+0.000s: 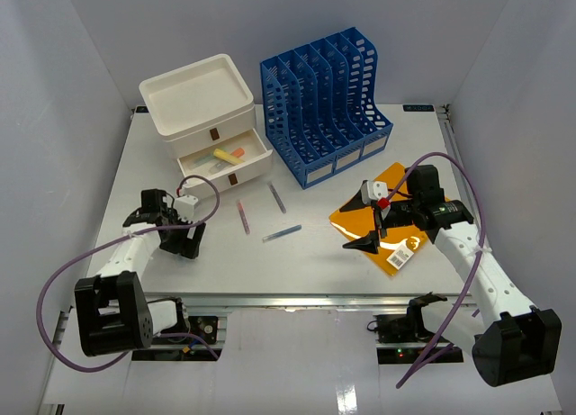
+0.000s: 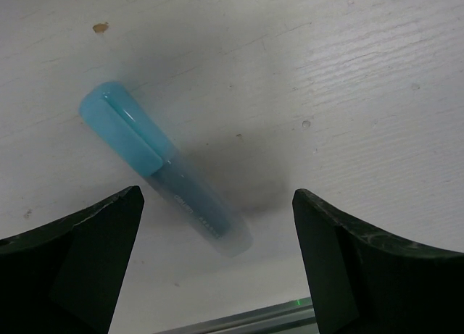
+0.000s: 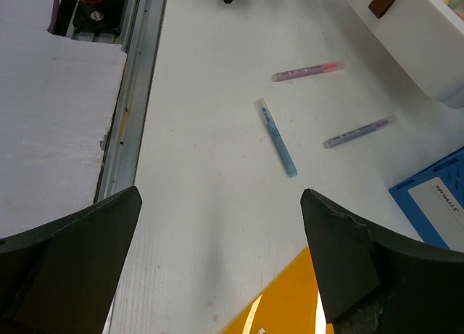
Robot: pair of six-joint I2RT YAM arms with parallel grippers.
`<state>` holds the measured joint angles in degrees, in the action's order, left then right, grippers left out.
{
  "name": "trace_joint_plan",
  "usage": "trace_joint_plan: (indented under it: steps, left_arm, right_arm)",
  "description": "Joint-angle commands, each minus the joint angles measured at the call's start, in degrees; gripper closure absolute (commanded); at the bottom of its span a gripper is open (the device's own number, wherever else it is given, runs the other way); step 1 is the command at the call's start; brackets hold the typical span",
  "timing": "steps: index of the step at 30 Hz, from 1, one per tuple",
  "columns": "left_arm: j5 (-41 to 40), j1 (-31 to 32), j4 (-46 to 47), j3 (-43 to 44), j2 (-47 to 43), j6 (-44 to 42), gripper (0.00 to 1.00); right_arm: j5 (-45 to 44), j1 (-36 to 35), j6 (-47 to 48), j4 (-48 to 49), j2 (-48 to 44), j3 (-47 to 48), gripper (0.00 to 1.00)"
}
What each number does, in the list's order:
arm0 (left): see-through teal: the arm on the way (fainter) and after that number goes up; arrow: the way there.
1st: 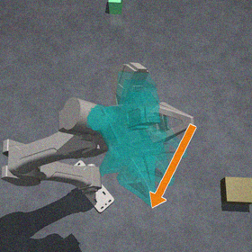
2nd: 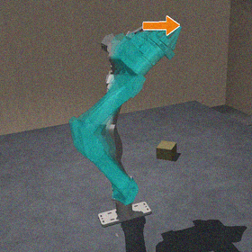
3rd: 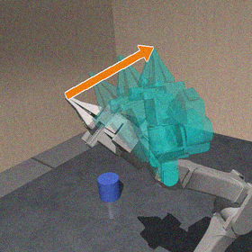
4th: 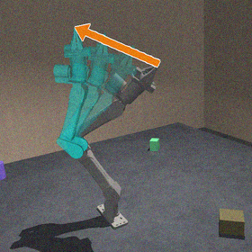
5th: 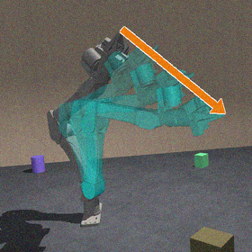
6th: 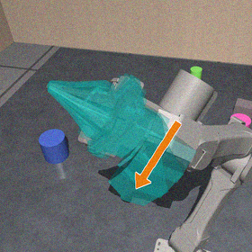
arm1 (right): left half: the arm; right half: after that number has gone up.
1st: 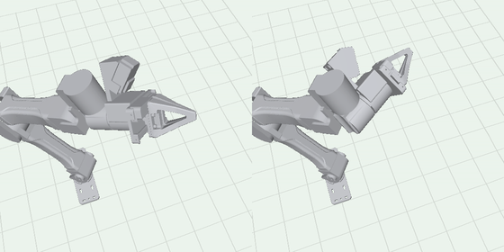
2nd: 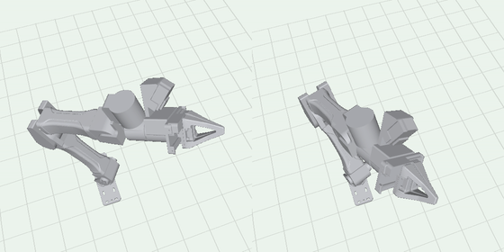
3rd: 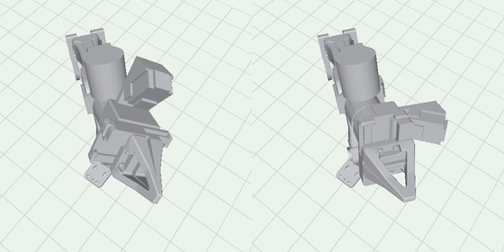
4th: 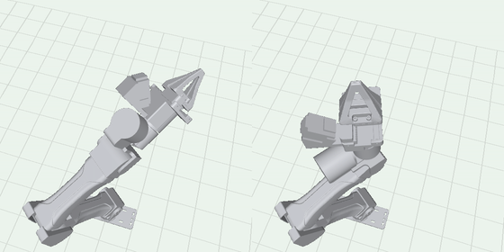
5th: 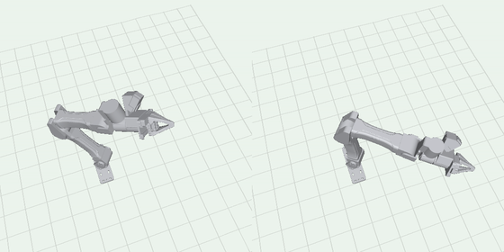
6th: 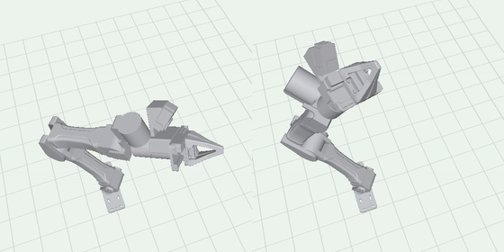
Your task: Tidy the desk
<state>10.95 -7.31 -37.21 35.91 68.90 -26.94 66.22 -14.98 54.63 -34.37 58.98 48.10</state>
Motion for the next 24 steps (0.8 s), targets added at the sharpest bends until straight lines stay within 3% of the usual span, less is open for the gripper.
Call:
trace_joint_plan:
  steps: [1, 3, 6, 11, 15, 21, 24]
  left_arm:
    - [3.8, -1.9, 5.2, -1.9, 1.0, -0.5, 0.06]
    - [4.7, -2.4, 5.6, -1.8, 1.7, -0.4, 0.10]
    - [3.8, -2.5, 6.0, -1.8, 3.0, -0.6, 0.25]
    - [1.3, -2.7, 8.0, -3.7, 2.2, 0.2, 0.31]
    - [-0.3, -2.8, 9.2, -4.4, 2.0, 0.9, 0.46]
    - [-3.9, -2.8, 10.6, -5.1, 0.4, 3.1, 0.77]
    - [-4.9, -2.7, 11.3, -4.0, -0.7, 6.0, 0.87]
  right_arm:
    - [1.2, 0.4, 0.5, 0.5, -0.2, 0.3, 0.02]
    - [1.2, 0.5, 0.5, 0.5, -0.2, 0.4, 0.02]
    - [1.5, 0.5, 0.4, 0.3, -0.4, 0.2, 0.02]
    - [1.2, 0.6, 0.4, 0.1, -0.3, 0.5, 0.02]
    - [1.3, 0.8, 0.5, -0.1, -0.6, 0.5, 0.02]
    - [1.6, 0.9, 0.8, -0.4, -0.8, 0.6, 0.02]
    - [1.4, 1.0, 1.1, -0.6, -0.8, 0.6, 0.02]
